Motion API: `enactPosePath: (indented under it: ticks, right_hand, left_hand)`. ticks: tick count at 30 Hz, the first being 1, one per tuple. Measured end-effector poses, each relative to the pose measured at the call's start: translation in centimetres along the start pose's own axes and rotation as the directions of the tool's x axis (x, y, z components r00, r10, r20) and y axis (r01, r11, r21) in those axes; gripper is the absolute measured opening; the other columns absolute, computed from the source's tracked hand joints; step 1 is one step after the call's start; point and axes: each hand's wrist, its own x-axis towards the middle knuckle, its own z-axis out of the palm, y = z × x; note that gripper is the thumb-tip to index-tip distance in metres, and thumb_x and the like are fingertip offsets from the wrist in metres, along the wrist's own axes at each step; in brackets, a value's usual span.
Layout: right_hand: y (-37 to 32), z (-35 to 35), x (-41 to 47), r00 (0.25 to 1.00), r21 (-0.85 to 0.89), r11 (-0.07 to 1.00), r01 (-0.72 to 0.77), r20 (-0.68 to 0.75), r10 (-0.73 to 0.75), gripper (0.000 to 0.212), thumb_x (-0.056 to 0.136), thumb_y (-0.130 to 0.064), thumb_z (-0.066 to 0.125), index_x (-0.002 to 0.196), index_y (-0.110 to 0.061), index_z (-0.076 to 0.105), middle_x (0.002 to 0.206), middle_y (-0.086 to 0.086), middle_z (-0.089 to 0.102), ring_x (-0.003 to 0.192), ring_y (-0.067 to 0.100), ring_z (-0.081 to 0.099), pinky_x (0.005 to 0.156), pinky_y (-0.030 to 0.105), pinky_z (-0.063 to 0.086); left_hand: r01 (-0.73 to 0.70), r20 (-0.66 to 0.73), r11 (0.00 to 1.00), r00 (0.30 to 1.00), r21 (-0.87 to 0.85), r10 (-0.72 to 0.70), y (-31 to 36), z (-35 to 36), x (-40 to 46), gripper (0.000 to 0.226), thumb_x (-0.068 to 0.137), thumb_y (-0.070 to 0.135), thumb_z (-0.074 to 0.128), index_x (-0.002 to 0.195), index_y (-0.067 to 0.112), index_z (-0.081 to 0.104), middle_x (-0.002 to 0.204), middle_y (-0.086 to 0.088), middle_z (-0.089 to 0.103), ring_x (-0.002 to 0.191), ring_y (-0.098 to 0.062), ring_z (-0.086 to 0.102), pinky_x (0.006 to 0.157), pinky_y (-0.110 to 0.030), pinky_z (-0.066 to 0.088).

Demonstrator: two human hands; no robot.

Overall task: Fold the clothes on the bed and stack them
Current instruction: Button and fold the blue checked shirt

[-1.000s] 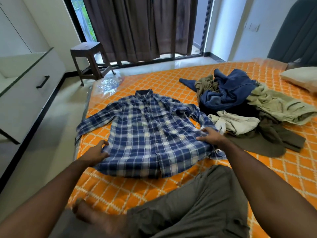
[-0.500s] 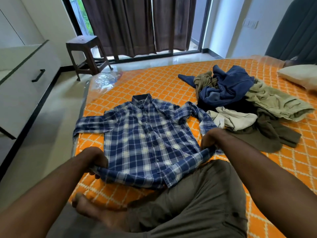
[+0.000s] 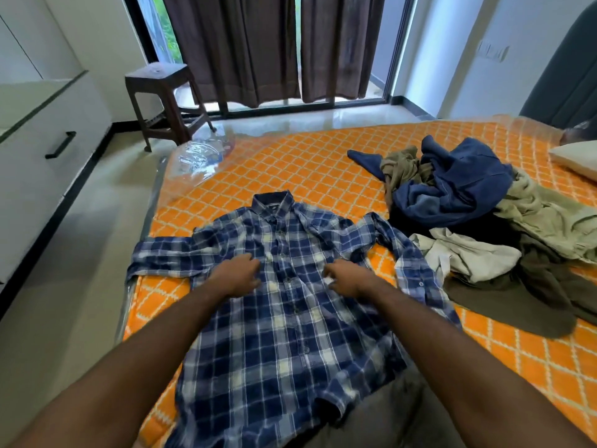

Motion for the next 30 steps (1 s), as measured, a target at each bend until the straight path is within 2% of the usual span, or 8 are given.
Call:
enactPosePath:
  ticks: [3,10,12,15,19,22,26,30]
  right_hand:
    - [-1.5,-0.7,5.1,0.996,0.074,0.996,0.051,-0.071,-0.046,0.039,0.099,-0.018,0.054,0.138,-0.013,0.050,0.135,0.011,0.048,0.119,0.030,0.051,0.100,0.045,0.046]
    - [-4.1,-3.8,16.4,0.918,0.417,0.908,0.046,-0.375,0.126,0.021,0.094,-0.006,0.054,0.114,-0.008,0.061,0.113,0.009,0.064,0.101,0.025,0.061,0.089,0.043,0.053]
    - [-4.6,-4.0,19.5,0.904,0.484,0.874,0.031,-0.387,0.182,0.017,0.093,-0.018,0.064,0.109,-0.011,0.061,0.105,0.005,0.065,0.093,0.020,0.061,0.085,0.042,0.055]
    - [-5.2,-3.7,21.9,0.903,0.534,0.842,-0.073,-0.324,0.283,0.036,0.084,-0.046,0.073,0.099,-0.018,0.057,0.093,0.000,0.062,0.084,0.019,0.060,0.067,0.038,0.049]
    - [-5.4,-2.5,23.7,0.845,0.498,0.844,-0.202,-0.346,0.407,0.026,0.080,-0.044,0.069,0.093,-0.025,0.056,0.085,-0.007,0.063,0.080,0.017,0.060,0.066,0.030,0.041]
    - [-4.9,-2.3,24.1,0.789,0.632,0.740,-0.231,-0.323,0.523,0.013,0.089,-0.037,0.061,0.096,-0.026,0.056,0.084,-0.008,0.062,0.082,0.017,0.059,0.071,0.031,0.042]
    - [-3.8,-2.2,24.2,0.775,0.790,0.584,-0.189,-0.244,0.582,0.010,0.092,-0.035,0.061,0.091,-0.026,0.058,0.086,-0.006,0.067,0.084,0.019,0.066,0.078,0.037,0.054]
    - [-3.7,-2.3,24.1,0.785,0.874,0.478,-0.088,-0.235,0.573,0.018,0.092,-0.035,0.070,0.085,-0.020,0.062,0.084,0.000,0.070,0.081,0.021,0.069,0.076,0.042,0.059]
  left_hand:
    - [-0.038,-0.137,0.998,0.990,-0.043,0.032,-0.6,0.3,5.3,0.033,0.100,0.035,0.050,0.126,0.014,0.051,0.123,-0.008,0.051,0.111,-0.027,0.051,0.090,-0.041,0.047]
    - [-0.001,-0.236,0.817,0.957,-0.576,-0.166,-3.7,-0.2,15.5,0.031,0.099,0.012,0.052,0.130,0.007,0.053,0.129,-0.013,0.053,0.117,-0.026,0.053,0.099,-0.038,0.046]
    - [0.002,-0.222,0.762,0.956,-0.647,-0.191,-4.6,0.2,18.2,0.029,0.099,0.006,0.049,0.128,0.007,0.053,0.127,-0.012,0.057,0.112,-0.024,0.056,0.093,-0.038,0.049]
    - [0.040,-0.187,0.691,0.950,-0.722,-0.250,-5.2,1.2,20.4,0.029,0.094,-0.002,0.048,0.120,0.011,0.049,0.120,-0.008,0.058,0.103,-0.023,0.057,0.082,-0.040,0.050]
    - [0.004,-0.279,0.685,0.911,-0.729,-0.302,-5.6,2.4,22.1,0.035,0.090,-0.003,0.048,0.120,0.016,0.046,0.107,0.000,0.057,0.095,-0.020,0.057,0.074,-0.037,0.047]
    - [-0.004,-0.345,0.734,0.884,-0.679,-0.314,-5.9,2.8,22.8,0.038,0.096,0.010,0.054,0.132,0.022,0.046,0.119,0.001,0.055,0.101,-0.018,0.057,0.082,-0.039,0.053]
    - [0.069,-0.311,0.823,0.905,-0.565,-0.289,-5.9,2.3,23.3,0.057,0.097,0.027,0.061,0.148,0.031,0.034,0.125,0.000,0.046,0.101,-0.021,0.060,0.079,-0.039,0.056]
    - [0.135,-0.261,0.869,0.922,-0.477,-0.286,-5.9,1.6,23.9,0.051,0.097,0.031,0.061,0.143,0.031,0.040,0.127,-0.006,0.046,0.099,-0.026,0.062,0.081,-0.043,0.057]
